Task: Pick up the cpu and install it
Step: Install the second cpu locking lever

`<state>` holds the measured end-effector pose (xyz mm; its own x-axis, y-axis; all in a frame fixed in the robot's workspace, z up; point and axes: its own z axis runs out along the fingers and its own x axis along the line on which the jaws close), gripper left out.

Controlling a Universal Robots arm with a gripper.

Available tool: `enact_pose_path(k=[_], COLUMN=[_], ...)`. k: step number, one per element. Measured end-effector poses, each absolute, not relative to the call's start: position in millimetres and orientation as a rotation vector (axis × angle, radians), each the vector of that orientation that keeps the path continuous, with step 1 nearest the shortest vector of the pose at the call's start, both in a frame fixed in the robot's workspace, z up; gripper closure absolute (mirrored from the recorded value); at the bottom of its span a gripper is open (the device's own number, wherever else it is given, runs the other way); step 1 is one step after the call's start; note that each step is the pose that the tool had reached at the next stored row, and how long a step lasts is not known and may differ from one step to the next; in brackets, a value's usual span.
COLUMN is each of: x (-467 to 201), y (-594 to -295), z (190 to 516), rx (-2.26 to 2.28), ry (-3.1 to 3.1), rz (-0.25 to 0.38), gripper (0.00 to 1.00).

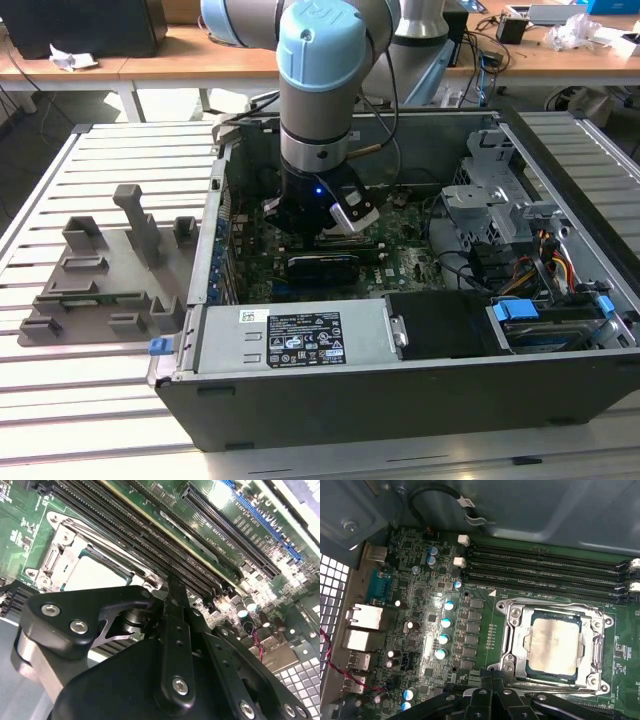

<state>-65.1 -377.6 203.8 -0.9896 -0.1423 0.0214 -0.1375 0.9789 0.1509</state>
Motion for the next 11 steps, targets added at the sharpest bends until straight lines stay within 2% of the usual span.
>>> enact_pose_path(k=[11], x=[-63], y=[-389], z=[205], rx=[0.219], ry=[-3.093], rz=[-0.249], gripper=[0.89])
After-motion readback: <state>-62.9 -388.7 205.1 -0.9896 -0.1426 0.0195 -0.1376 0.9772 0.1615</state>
